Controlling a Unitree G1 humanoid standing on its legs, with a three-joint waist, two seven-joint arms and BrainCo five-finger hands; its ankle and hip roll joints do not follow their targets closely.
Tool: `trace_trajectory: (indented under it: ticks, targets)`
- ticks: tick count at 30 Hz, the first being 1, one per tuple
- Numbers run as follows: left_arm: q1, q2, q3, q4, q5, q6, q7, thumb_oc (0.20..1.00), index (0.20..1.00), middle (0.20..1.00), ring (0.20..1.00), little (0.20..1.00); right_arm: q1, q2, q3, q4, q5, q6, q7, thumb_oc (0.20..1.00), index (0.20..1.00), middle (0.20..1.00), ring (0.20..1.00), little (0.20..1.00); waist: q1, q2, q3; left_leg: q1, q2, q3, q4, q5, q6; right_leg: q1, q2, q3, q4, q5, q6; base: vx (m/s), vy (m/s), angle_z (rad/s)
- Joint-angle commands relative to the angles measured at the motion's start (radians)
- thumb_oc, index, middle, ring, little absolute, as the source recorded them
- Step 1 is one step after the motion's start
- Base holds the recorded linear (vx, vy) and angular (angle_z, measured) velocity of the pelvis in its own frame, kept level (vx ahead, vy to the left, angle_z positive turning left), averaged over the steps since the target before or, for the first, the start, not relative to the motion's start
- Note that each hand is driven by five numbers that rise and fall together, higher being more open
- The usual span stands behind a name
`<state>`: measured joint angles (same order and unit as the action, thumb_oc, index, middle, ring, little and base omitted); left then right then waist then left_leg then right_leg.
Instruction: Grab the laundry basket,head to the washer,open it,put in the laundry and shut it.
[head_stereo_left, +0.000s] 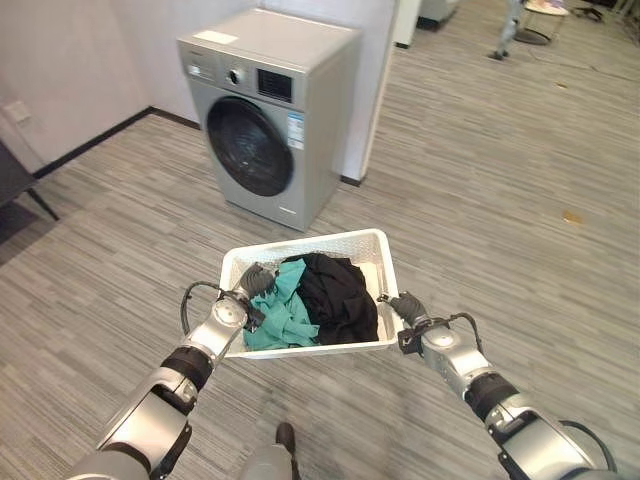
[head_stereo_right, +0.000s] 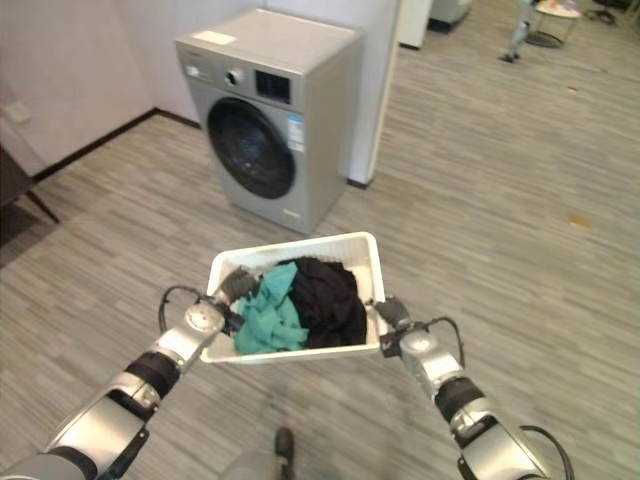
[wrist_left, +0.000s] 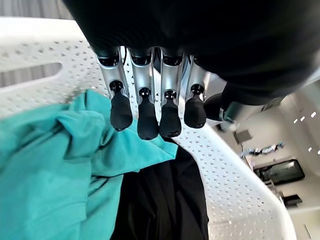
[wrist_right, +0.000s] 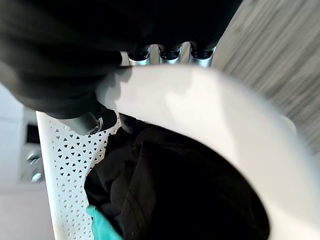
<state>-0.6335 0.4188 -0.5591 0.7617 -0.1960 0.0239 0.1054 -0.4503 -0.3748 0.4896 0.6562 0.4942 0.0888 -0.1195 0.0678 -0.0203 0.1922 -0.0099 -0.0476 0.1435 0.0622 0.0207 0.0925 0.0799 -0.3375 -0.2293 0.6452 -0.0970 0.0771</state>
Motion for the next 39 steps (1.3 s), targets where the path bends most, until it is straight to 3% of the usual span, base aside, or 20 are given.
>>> trace_trajectory:
  ticks: [1, 4, 5, 8, 10, 13, 15, 17, 18, 19, 22, 24, 26, 28, 30, 31, 32, 33, 36, 39]
  targets:
    - [0.007, -0.003, -0.033, -0.015, -0.007, -0.037, 0.001, 0.2, 0.2, 0.2, 0.2, 0.2, -0.131, 0.014, -0.116, -0.089, 0.044, -0.144, 0.037, 0.2, 0.2, 0.2, 0.2, 0.2, 0.036, 0.038, -0.104, -0.025, 0.084, -0.01, 0.081, -0.084, -0.05, -0.056, 0.011, -0.042, -0.07, 0.134, 0.043, 0.31, 0.352, 0.38]
    - [0.029, 0.003, -0.025, -0.044, -0.013, -0.038, -0.012, 0.2, 0.2, 0.2, 0.2, 0.2, -0.138, 0.003, -0.118, -0.066, 0.043, -0.137, 0.04, 0.2, 0.2, 0.2, 0.2, 0.2, 0.023, 0.057, -0.093, 0.023, 0.067, -0.016, 0.05, -0.094, -0.042, -0.146, 0.071, -0.073, -0.157, 0.073, 0.02, 0.21, 0.116, 0.11]
    - [0.035, -0.002, -0.027, -0.04, -0.016, -0.038, -0.018, 0.2, 0.2, 0.2, 0.2, 0.2, -0.145, 0.001, -0.122, -0.053, 0.046, -0.137, 0.038, 0.2, 0.2, 0.2, 0.2, 0.2, 0.011, 0.056, -0.081, 0.062, 0.054, -0.017, 0.034, -0.113, -0.046, -0.199, 0.107, -0.115, -0.298, 0.07, 0.025, 0.33, 0.063, 0.17]
    - [0.042, -0.007, -0.009, -0.041, -0.007, -0.035, -0.022, 0.2, 0.2, 0.2, 0.2, 0.2, -0.147, -0.002, -0.124, -0.043, 0.05, -0.141, 0.034, 0.2, 0.2, 0.2, 0.2, 0.2, -0.013, 0.039, -0.063, 0.111, 0.035, -0.027, 0.038, -0.158, -0.064, -0.23, 0.161, -0.122, -0.56, 0.135, 0.058, 0.32, -0.02, -0.08]
    - [0.043, -0.015, 0.007, -0.04, 0.009, -0.036, -0.028, 0.2, 0.2, 0.2, 0.2, 0.2, -0.139, -0.002, -0.136, -0.043, 0.044, -0.143, 0.033, 0.2, 0.2, 0.2, 0.2, 0.2, -0.021, 0.033, -0.053, 0.152, 0.025, -0.03, 0.054, -0.208, -0.078, -0.279, 0.163, -0.151, -0.701, 0.18, 0.098, 0.49, -0.034, 0.25]
    - [0.051, -0.023, 0.005, -0.042, 0.029, -0.037, -0.043, 0.2, 0.2, 0.2, 0.2, 0.2, -0.127, -0.014, -0.137, -0.033, 0.044, -0.141, 0.042, 0.2, 0.2, 0.2, 0.2, 0.2, -0.027, 0.032, -0.086, 0.213, 0.014, -0.027, 0.073, -0.278, -0.086, -0.238, 0.174, -0.23, -0.729, 0.197, 0.101, 0.56, -0.058, 0.42]
    - [0.047, -0.035, 0.0, -0.033, 0.036, -0.035, -0.043, 0.2, 0.2, 0.2, 0.2, 0.2, -0.106, -0.033, -0.14, -0.05, 0.041, -0.136, 0.044, 0.2, 0.2, 0.2, 0.2, 0.2, -0.052, 0.033, -0.112, 0.224, 0.025, -0.047, 0.117, -0.297, -0.105, -0.209, 0.192, -0.203, -0.723, 0.215, 0.082, 0.54, -0.099, 0.38]
    - [0.029, -0.054, -0.003, -0.013, 0.046, -0.039, -0.027, 0.2, 0.2, 0.2, 0.2, 0.2, -0.093, -0.044, -0.142, -0.072, 0.035, -0.139, 0.041, 0.2, 0.2, 0.2, 0.2, 0.2, -0.071, 0.033, -0.126, 0.227, 0.041, -0.062, 0.168, -0.269, -0.127, -0.203, 0.2, -0.181, -0.695, 0.227, 0.057, 0.48, -0.18, 0.65]
    - [0.016, -0.061, -0.006, 0.001, 0.047, -0.043, -0.018, 0.2, 0.2, 0.2, 0.2, 0.2, -0.082, -0.045, -0.138, -0.082, 0.032, -0.143, 0.039, 0.2, 0.2, 0.2, 0.2, 0.2, -0.077, 0.045, -0.142, 0.216, 0.089, -0.062, 0.261, -0.178, -0.177, -0.179, 0.235, -0.184, -0.672, 0.195, 0.023, 0.46, -0.185, 0.81]
    - [0.016, -0.062, -0.007, 0.001, 0.047, -0.044, -0.018, 0.2, 0.2, 0.2, 0.2, 0.2, -0.082, -0.045, -0.138, -0.083, 0.032, -0.143, 0.039, 0.2, 0.2, 0.2, 0.2, 0.2, -0.078, 0.046, -0.143, 0.215, 0.09, -0.063, 0.264, -0.18, -0.178, -0.179, 0.236, -0.185, -0.672, 0.194, 0.023, 0.41, -0.191, 0.58]
    - [-0.001, -0.055, -0.007, 0.009, 0.036, -0.046, -0.012, 0.2, 0.2, 0.2, 0.2, 0.2, -0.089, -0.045, -0.131, -0.094, 0.04, -0.148, 0.035, 0.2, 0.2, 0.2, 0.2, 0.2, -0.069, 0.039, -0.136, 0.109, 0.152, -0.067, 0.543, 0.02, -0.227, -0.112, 0.281, -0.184, -0.672, 0.141, -0.037, 0.25, -0.196, -0.12]
    - [-0.001, -0.041, -0.002, -0.009, 0.025, -0.047, -0.012, 0.2, 0.2, 0.2, 0.2, 0.2, -0.105, -0.047, -0.121, -0.096, 0.043, -0.149, 0.031, 0.2, 0.2, 0.2, 0.2, 0.2, -0.045, 0.025, -0.115, 0.027, 0.168, -0.077, 0.724, 0.08, -0.22, -0.074, 0.304, -0.162, -0.676, 0.115, -0.075, 0.24, -0.196, -0.39]
    - [0.0, -0.032, 0.002, -0.028, 0.009, -0.046, -0.01, 0.2, 0.2, 0.2, 0.2, 0.2, -0.113, -0.047, -0.115, -0.097, 0.047, -0.147, 0.021, 0.2, 0.2, 0.2, 0.2, 0.2, -0.021, 0.001, -0.093, -0.067, 0.215, -0.06, 0.805, 0.072, -0.193, -0.032, 0.306, -0.157, -0.681, 0.086, -0.092, 0.23, -0.154, -0.74]
    - [-0.008, -0.029, 0.003, -0.035, -0.001, -0.041, -0.003, 0.2, 0.2, 0.2, 0.2, 0.2, -0.122, -0.044, -0.104, -0.101, 0.051, -0.144, 0.019, 0.2, 0.2, 0.2, 0.2, 0.2, 0.0, -0.014, -0.08, -0.118, 0.261, -0.016, 0.718, 0.012, -0.162, -0.004, 0.301, -0.149, -0.68, 0.064, -0.086, 0.23, -0.027, -0.46]
    - [-0.009, -0.026, 0.008, -0.044, -0.002, -0.041, 0.005, 0.2, 0.2, 0.2, 0.2, 0.2, -0.131, -0.035, -0.09, -0.1, 0.044, -0.144, 0.022, 0.2, 0.2, 0.2, 0.2, 0.2, 0.019, -0.028, -0.073, -0.144, 0.3, -0.004, 0.458, -0.008, -0.163, 0.01, 0.289, -0.137, -0.657, 0.031, -0.07, 0.32, 0.175, -0.46]
    - [-0.005, -0.017, 0.004, -0.035, -0.017, -0.043, 0.011, 0.2, 0.2, 0.2, 0.2, 0.2, -0.151, -0.022, -0.071, -0.086, 0.037, -0.144, 0.026, 0.2, 0.2, 0.2, 0.2, 0.2, 0.041, -0.028, -0.065, -0.155, 0.325, -0.068, 0.256, 0.036, -0.181, 0.035, 0.286, -0.128, -0.641, 0.011, -0.065, 0.45, 0.347, -0.48]
    - [0.011, 0.005, 0.01, -0.04, -0.022, -0.042, 0.015, 0.2, 0.2, 0.2, 0.2, 0.2, -0.169, -0.005, -0.054, -0.062, 0.035, -0.144, 0.034, 0.2, 0.2, 0.2, 0.2, 0.2, 0.068, -0.015, -0.062, -0.118, 0.307, -0.184, 0.094, 0.079, -0.204, 0.06, 0.298, -0.093, -0.631, -0.012, -0.055, 0.46, 0.45, -0.47]
    - [0.032, 0.012, 0.012, -0.042, -0.027, -0.049, 0.02, 0.2, 0.2, 0.2, 0.2, 0.2, -0.179, 0.02, -0.031, -0.058, 0.035, -0.142, 0.047, 0.2, 0.2, 0.2, 0.2, 0.2, 0.075, 0.0, -0.068, -0.091, 0.301, -0.263, 0.045, 0.076, -0.219, 0.075, 0.293, -0.063, -0.612, -0.025, -0.043, 0.3, 0.325, -0.43]
    - [0.046, 0.005, 0.014, -0.039, -0.02, -0.05, 0.018, 0.2, 0.2, 0.2, 0.2, 0.2, -0.168, 0.029, -0.025, -0.076, 0.02, -0.138, 0.056, 0.2, 0.2, 0.2, 0.2, 0.2, 0.068, 0.016, -0.085, -0.07, 0.289, -0.261, 0.036, 0.058, -0.231, 0.08, 0.278, -0.062, -0.597, -0.035, -0.033, 0.22, 0.329, -0.87]
    - [0.063, 0.011, 0.03, -0.032, 0.0, -0.06, 0.017, 0.2, 0.2, 0.2, 0.2, 0.2, -0.128, 0.021, 0.001, -0.175, -0.051, -0.12, 0.098, 0.2, 0.2, 0.2, 0.2, 0.2, 0.064, 0.023, -0.109, 0.008, 0.249, -0.198, -0.011, 0.02, -0.223, 0.087, 0.212, -0.045, -0.606, -0.002, 0.007, 0.15, 0.334, -0.91]
